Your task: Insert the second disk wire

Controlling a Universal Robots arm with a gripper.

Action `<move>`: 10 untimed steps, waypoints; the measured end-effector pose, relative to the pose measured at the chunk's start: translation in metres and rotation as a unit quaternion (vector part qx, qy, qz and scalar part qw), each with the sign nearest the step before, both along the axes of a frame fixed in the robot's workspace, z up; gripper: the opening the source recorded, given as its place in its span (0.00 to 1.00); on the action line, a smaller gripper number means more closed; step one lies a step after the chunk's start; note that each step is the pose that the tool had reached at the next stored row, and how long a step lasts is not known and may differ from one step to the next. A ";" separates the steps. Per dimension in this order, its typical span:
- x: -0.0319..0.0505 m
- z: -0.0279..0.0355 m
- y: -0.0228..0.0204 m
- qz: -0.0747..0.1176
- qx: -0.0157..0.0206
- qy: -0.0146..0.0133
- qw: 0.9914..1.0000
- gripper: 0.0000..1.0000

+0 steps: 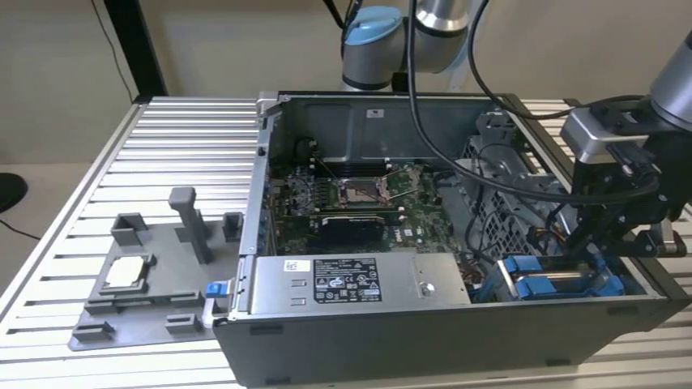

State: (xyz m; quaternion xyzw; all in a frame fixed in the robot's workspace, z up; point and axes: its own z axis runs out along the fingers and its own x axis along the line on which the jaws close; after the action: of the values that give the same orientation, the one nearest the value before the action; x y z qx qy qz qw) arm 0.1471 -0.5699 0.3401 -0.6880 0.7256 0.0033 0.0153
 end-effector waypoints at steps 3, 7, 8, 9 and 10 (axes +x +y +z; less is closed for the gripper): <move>0.0001 -0.0006 0.0000 -0.002 0.000 0.000 1.000 0.00; 0.0001 -0.0014 0.0000 -0.005 0.000 0.000 1.000 0.00; 0.0000 -0.0017 0.0000 -0.006 0.000 0.000 1.000 0.00; 0.0000 -0.0019 0.0000 -0.007 0.000 0.000 1.000 0.00; 0.0000 -0.0023 0.0000 -0.007 0.000 0.000 1.000 0.00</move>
State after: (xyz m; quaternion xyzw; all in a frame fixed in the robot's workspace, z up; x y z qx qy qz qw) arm 0.1472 -0.5699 0.3378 -0.6827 0.7306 0.0032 0.0153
